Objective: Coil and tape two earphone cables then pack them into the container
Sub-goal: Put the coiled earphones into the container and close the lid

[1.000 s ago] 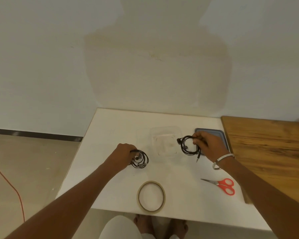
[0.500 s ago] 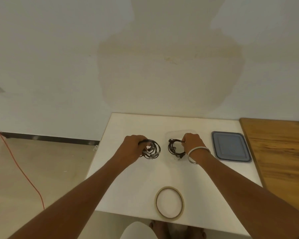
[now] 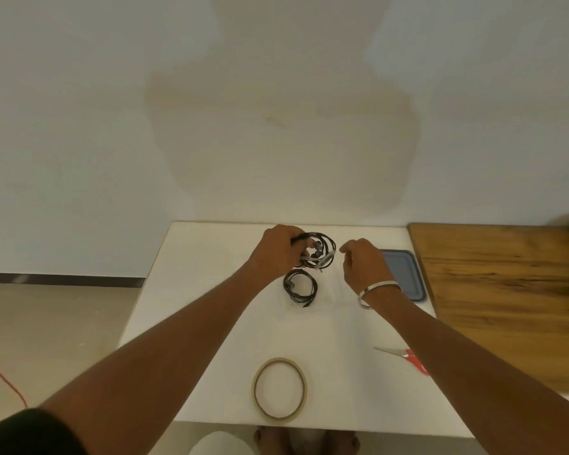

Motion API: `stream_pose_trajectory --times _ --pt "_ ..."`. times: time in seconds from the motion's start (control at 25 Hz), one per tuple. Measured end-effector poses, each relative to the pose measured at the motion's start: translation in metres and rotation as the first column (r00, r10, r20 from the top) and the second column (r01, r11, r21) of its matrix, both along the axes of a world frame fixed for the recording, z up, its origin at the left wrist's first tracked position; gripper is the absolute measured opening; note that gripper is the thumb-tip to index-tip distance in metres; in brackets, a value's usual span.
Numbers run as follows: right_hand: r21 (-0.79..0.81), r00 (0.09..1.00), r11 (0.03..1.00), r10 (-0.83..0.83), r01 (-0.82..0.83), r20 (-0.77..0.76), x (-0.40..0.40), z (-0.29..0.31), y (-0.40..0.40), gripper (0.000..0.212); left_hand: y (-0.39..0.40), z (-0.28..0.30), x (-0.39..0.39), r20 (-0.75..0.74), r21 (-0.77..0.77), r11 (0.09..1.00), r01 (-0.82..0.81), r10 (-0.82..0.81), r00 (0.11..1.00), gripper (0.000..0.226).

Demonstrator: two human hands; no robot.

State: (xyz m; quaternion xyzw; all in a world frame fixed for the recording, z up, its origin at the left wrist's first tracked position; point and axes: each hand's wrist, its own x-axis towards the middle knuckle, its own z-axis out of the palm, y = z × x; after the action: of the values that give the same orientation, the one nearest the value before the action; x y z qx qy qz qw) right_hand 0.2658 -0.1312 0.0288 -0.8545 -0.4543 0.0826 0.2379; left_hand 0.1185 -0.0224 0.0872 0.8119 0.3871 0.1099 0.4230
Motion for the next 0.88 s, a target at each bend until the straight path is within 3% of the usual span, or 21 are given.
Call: stream_pose_trajectory --times 0.24,0.4,0.6,0.72,0.88 --pt "-0.053 0.993 0.992 -0.117 0.116 -0.004 0.054 0.007 -0.045 0.022 -0.013 -0.056 0.015 -0.148 -0.068 0.991 -0.118 0.107 0.983 0.021" --pt "-0.133 0.988 0.980 -0.153 0.149 -0.017 0.073 -0.006 -0.069 0.023 -0.016 -0.080 0.014 -0.289 0.019 0.992 -0.129 0.128 0.949 0.022" --pt "-0.290 0.980 0.937 -0.184 0.197 0.071 0.081 -0.017 -0.083 0.028 -0.023 -0.079 0.017 -0.246 0.092 0.992 -0.090 0.110 0.963 0.031" --pt "-0.291 0.988 0.946 -0.113 0.139 0.104 0.081 -0.025 -0.089 0.029 -0.026 -0.071 0.012 -0.221 0.186 0.980 -0.066 0.108 0.969 0.032" --pt "-0.283 0.988 0.952 0.141 -0.118 0.063 0.072 -0.033 -0.091 0.023 -0.024 -0.061 0.001 -0.124 0.345 0.936 -0.070 0.120 0.985 0.020"
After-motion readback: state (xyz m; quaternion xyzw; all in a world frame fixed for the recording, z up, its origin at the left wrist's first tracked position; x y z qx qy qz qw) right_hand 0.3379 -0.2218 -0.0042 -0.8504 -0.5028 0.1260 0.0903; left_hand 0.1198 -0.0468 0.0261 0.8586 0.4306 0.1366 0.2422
